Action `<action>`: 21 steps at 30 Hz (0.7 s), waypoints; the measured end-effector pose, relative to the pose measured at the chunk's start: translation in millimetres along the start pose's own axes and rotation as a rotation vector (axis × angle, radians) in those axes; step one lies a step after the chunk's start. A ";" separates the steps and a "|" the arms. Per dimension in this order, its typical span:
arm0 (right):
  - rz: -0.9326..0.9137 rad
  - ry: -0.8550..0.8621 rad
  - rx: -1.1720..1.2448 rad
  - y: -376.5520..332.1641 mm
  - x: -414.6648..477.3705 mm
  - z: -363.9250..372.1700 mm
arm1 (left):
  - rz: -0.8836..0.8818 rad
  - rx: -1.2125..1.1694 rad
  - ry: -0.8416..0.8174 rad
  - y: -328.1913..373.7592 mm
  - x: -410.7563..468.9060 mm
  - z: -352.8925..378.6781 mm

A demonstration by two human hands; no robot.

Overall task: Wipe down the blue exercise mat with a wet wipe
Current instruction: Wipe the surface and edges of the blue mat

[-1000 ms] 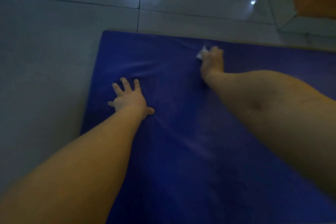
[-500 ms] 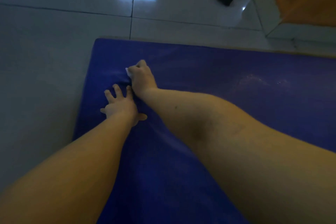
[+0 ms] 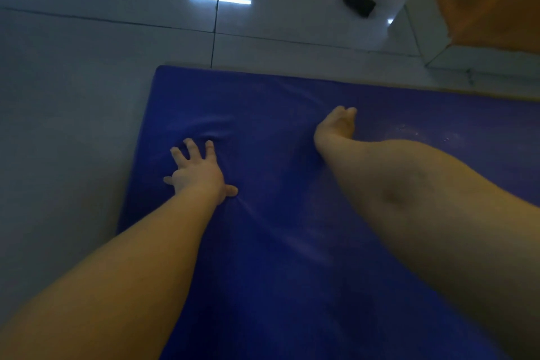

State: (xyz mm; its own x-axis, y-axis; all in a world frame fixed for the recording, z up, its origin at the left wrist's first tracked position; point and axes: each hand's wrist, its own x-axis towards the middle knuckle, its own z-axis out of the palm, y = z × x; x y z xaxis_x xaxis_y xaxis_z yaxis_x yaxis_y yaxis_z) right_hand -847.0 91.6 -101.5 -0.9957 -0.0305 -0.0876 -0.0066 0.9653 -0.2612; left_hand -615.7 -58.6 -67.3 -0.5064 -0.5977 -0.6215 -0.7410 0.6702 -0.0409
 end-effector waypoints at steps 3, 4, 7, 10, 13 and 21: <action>-0.153 -0.158 0.346 -46.8 -52.5 14.2 | -0.008 -0.007 -0.013 0.4 0.6 0.6; -0.200 -0.179 0.375 -61.5 -68.7 20.4 | -0.010 -0.005 -0.012 0.2 0.7 0.6; -0.388 -0.350 0.341 -100.2 -107.1 31.1 | -0.007 -0.006 -0.007 -1.0 2.0 0.7; -0.691 -0.468 0.283 -102.0 -120.8 32.9 | 0.001 0.002 0.001 -2.4 2.1 0.4; -0.809 -0.438 0.204 -77.2 -95.3 33.6 | 0.007 0.017 0.001 -3.9 1.4 0.1; -0.152 -0.146 0.056 59.7 -3.4 -6.4 | 0.007 -0.013 0.002 -3.2 -1.1 1.0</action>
State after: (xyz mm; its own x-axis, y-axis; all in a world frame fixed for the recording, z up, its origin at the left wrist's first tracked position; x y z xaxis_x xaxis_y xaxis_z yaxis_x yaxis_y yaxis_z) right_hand -844.6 150.9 -110.7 -0.9595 -0.2163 -0.1805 -0.1468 0.9307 -0.3351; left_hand -612.3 -59.6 -67.3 -0.5128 -0.5937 -0.6202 -0.7428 0.6690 -0.0263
